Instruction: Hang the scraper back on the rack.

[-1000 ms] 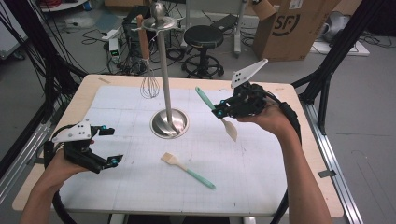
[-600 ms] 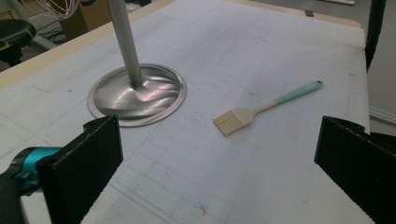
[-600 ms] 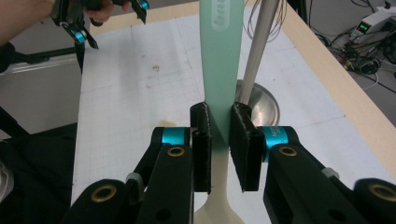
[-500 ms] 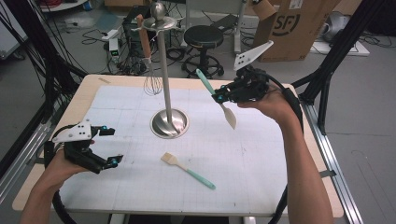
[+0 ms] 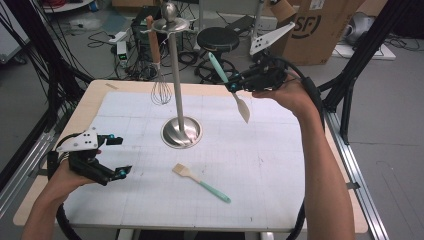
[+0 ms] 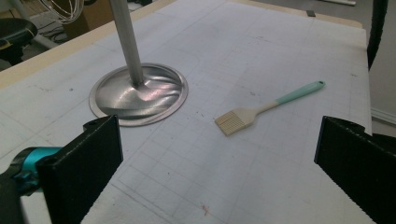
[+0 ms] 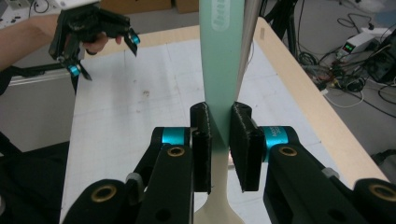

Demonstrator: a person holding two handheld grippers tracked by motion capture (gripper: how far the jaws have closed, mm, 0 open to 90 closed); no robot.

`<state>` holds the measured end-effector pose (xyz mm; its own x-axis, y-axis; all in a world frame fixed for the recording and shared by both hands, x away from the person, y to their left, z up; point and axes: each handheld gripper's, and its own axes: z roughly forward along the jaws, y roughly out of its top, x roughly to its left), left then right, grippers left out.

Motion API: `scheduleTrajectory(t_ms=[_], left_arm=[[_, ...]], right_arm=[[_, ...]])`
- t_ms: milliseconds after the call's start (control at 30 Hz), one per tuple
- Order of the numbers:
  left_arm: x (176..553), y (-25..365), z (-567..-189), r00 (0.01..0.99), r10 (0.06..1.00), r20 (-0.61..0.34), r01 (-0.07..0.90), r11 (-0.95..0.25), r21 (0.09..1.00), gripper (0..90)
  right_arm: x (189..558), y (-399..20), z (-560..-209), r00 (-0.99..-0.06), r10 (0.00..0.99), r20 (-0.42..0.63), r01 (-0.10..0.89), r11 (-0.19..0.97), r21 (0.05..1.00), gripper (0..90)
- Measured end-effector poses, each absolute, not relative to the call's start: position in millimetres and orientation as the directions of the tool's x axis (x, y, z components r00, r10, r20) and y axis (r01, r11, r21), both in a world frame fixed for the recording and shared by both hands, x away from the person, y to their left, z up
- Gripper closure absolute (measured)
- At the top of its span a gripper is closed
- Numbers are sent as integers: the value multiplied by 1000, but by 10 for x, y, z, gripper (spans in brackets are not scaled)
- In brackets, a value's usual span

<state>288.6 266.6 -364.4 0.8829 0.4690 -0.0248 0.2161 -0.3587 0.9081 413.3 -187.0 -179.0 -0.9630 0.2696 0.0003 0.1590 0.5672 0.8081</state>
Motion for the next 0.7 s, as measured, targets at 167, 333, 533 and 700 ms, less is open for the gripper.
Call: scheduleTrajectory(t_ms=[167,333,533,700], left_arm=[[2884,2651,-3646,885,465,-23,214,-364,906,17],[2881,2675,-3638,883,469,-26,214,-352,911,16],[2886,2689,-3636,881,472,-28,216,-349,912,17],[2882,2684,-3635,882,471,-27,216,-350,911,17]], right_arm=[[4196,-1816,-1726,-964,264,-6,151,569,809,790],[4256,-1757,-1640,-965,261,-12,143,565,813,790],[4321,-1700,-1528,-965,261,-30,125,557,821,789],[4356,-1665,-1463,-965,262,-31,124,557,821,790]])
